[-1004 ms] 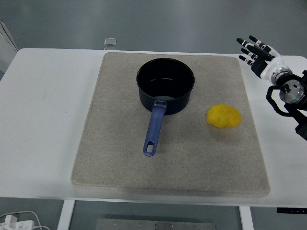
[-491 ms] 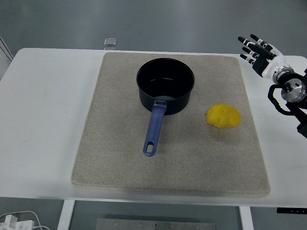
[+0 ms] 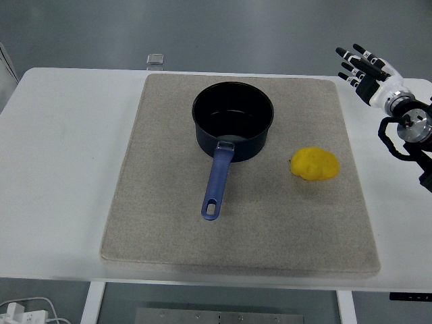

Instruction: Put the potato in the blue pot

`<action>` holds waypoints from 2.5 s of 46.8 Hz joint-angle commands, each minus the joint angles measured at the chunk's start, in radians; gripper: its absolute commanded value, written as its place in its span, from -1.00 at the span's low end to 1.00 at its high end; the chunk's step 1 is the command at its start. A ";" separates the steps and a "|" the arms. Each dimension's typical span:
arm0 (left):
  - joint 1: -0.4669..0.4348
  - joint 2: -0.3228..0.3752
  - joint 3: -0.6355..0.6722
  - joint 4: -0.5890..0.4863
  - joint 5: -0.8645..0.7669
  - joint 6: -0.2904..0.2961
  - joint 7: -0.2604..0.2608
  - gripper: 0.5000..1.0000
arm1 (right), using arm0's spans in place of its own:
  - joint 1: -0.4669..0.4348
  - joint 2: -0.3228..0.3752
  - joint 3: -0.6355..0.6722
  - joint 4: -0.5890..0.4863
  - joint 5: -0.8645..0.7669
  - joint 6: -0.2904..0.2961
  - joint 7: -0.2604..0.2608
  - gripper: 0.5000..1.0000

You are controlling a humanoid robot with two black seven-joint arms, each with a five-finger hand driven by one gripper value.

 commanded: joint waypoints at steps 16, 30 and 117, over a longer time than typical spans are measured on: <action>0.000 0.000 0.000 -0.001 0.000 0.000 0.000 1.00 | 0.001 -0.080 -0.007 0.197 -0.237 -0.061 0.086 0.77; 0.000 0.000 0.000 0.001 0.000 0.000 0.000 1.00 | 0.002 -0.238 -0.093 0.459 -0.552 -0.096 0.097 0.77; 0.000 0.000 0.000 0.001 0.000 0.000 0.000 1.00 | -0.127 -0.448 -0.380 0.757 -1.116 -0.147 0.207 -0.87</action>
